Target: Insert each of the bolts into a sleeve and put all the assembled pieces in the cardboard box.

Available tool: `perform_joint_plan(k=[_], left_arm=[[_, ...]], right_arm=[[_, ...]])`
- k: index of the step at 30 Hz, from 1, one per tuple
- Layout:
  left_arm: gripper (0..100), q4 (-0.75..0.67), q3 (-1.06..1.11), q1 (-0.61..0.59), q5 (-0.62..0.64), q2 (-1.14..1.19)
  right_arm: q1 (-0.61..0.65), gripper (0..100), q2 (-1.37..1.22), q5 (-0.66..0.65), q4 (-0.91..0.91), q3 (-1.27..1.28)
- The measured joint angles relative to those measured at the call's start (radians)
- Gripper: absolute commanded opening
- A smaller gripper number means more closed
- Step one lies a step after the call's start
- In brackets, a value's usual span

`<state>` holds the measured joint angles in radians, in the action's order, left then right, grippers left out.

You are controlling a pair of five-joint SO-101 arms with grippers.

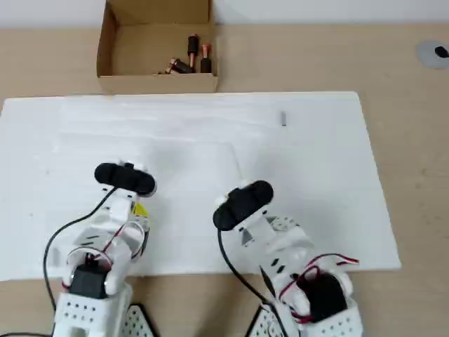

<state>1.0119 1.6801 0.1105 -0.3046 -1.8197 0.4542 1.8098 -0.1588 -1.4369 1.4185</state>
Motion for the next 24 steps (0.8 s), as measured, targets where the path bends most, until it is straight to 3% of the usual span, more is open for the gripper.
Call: perform_joint_plan(k=[9, 24], left_arm=[[1, -0.055, 0.002, 0.0, 0.005, 0.0], [1, -0.055, 0.002, 0.0, 0.005, 0.0]], right_arm=[[-0.002, 0.9, 0.0, 0.0, 0.072, 0.178], [0.0, 0.9, 0.0, 0.0, 0.078, 0.19]])
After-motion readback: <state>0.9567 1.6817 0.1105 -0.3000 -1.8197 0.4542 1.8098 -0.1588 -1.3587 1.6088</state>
